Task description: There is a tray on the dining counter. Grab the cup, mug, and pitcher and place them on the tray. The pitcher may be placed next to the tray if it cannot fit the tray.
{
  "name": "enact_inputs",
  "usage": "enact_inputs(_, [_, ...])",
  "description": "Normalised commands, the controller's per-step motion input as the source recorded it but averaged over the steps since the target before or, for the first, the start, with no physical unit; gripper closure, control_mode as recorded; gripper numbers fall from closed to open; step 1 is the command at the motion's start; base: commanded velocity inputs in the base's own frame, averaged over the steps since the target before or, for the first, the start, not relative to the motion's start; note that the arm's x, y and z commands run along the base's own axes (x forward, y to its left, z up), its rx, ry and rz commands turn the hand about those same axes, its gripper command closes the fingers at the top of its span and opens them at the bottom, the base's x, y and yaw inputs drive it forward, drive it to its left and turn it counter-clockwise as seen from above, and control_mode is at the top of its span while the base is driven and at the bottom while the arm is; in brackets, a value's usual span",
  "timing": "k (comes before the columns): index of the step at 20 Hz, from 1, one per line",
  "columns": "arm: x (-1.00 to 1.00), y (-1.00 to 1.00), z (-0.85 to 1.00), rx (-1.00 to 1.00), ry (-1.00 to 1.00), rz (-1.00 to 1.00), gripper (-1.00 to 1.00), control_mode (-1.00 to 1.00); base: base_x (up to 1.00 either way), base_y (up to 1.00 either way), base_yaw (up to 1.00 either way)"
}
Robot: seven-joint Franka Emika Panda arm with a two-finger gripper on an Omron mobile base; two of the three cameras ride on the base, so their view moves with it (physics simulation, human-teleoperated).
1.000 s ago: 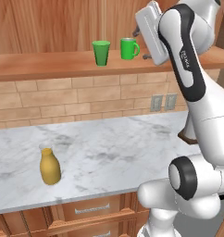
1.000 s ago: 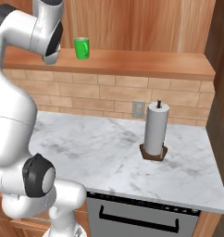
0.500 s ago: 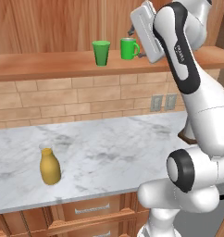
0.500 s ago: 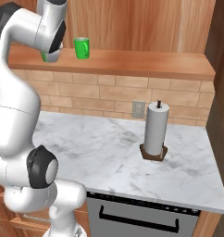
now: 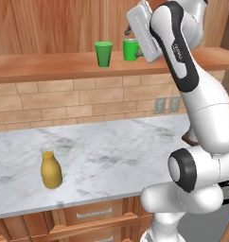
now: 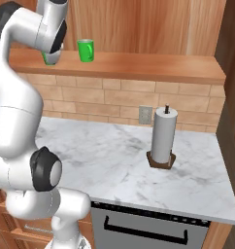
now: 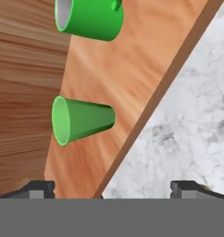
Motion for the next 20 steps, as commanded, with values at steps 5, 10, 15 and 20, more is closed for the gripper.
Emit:
enact_inputs(5, [0.17,0.07,-0.01,0.0,0.0,0.04,-1.0,-1.0,0.0,0.0,0.0])
enact_inputs(10, [0.22,0.05,-0.07,0.0,0.0,0.02,-1.0,-1.0,0.0,0.0,0.0])
enact_inputs(15, [0.2,0.05,-0.08,0.0,0.0,0.02,-1.0,-1.0,0.0,0.0,0.0])
enact_inputs(20, [0.22,0.02,-0.01,0.0,0.0,0.02,-1.0,-1.0,0.0,0.0,0.0])
